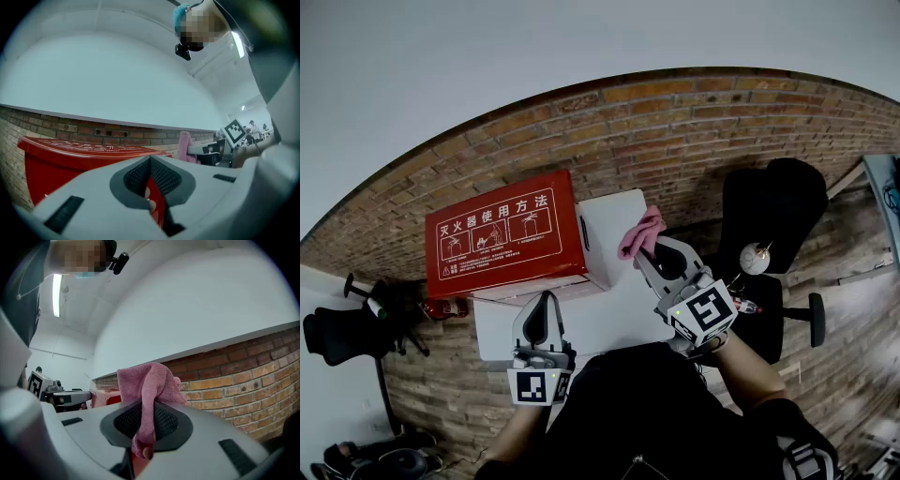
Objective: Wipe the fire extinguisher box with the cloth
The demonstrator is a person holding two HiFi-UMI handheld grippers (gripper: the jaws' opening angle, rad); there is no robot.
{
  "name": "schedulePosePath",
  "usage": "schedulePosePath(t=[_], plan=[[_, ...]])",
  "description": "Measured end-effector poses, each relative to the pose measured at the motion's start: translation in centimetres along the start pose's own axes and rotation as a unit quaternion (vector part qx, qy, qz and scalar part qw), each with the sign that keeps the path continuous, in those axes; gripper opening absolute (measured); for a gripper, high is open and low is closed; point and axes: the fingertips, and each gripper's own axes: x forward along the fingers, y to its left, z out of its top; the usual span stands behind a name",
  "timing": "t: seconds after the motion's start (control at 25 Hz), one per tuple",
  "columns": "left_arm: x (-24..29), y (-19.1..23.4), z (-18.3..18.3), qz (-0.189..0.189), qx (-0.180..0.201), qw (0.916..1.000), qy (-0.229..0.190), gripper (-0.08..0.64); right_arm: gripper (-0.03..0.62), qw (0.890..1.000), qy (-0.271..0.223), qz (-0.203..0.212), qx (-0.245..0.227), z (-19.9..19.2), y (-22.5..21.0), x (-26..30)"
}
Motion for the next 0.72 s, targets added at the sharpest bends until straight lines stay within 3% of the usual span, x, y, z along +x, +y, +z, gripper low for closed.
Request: schedulePosePath(t=[0.32,0.72], plan=[[0.0,-0.1,-1.0,0.0,0.008,0.9999,0.009,0.049,0.061,1.0,0.006,0.006,0.013,-0.4,-0.7,1.3],[-0.2,0.9,-1.7,0.011,0.014,0.9994,0.029,0.049,0.061,0.997,0.01,0.047,0.054,-1.0,-1.7,6.3]])
